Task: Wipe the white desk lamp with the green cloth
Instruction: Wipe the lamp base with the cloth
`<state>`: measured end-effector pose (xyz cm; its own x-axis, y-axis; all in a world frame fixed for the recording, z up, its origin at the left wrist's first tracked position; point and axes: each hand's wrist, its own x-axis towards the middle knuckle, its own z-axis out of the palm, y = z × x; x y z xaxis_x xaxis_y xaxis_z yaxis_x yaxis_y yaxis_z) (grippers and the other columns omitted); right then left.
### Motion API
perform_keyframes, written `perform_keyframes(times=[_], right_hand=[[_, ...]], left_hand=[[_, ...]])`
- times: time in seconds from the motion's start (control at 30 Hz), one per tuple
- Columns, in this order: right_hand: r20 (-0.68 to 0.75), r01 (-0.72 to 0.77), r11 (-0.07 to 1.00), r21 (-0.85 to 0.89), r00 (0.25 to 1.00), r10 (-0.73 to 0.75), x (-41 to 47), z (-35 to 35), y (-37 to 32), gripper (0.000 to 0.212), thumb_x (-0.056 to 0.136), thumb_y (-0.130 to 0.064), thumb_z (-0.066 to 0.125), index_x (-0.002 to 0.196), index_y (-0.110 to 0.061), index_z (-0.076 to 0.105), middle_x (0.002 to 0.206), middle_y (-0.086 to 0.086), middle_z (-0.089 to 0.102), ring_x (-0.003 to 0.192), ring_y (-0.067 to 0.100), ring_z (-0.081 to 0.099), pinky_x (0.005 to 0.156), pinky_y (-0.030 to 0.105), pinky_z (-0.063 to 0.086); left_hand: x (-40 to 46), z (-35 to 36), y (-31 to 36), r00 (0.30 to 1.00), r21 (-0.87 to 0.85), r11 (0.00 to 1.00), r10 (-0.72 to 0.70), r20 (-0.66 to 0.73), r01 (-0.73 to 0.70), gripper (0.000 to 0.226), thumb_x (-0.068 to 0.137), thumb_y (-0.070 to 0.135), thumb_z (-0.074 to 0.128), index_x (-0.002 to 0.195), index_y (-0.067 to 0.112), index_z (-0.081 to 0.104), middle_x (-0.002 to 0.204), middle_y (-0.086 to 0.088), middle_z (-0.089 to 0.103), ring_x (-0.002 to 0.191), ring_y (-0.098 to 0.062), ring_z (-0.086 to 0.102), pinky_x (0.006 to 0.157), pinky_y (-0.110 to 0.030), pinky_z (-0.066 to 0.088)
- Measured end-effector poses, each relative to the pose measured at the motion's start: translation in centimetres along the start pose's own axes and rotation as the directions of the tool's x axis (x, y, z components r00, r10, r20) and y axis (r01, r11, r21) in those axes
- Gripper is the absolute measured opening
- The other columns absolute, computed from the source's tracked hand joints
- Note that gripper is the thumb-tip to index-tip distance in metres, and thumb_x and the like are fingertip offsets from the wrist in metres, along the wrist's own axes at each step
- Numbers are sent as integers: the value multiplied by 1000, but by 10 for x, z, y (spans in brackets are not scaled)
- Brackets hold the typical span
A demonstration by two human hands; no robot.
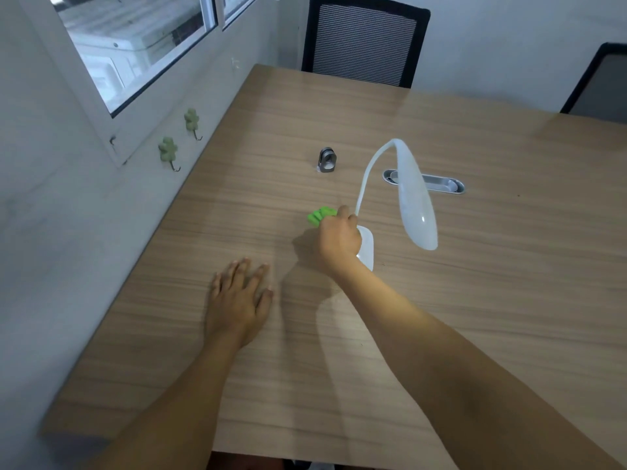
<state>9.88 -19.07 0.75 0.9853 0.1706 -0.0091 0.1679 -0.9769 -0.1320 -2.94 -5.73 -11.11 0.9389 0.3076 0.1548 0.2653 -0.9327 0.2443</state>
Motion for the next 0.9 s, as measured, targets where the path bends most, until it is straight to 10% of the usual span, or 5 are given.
perform_keyframes(times=[0.9], right_hand=[[-283,473,852,223,868,-408,-55,3,116,47,67,-14,37,98,-9,73,98,8,77,86,30,72,73,39,59]], left_hand=[[-1,1,0,999,1,1000,-15,30,15,61,84,54,27,136,34,50,149,-4,46,139,-27,38,114,-48,25]])
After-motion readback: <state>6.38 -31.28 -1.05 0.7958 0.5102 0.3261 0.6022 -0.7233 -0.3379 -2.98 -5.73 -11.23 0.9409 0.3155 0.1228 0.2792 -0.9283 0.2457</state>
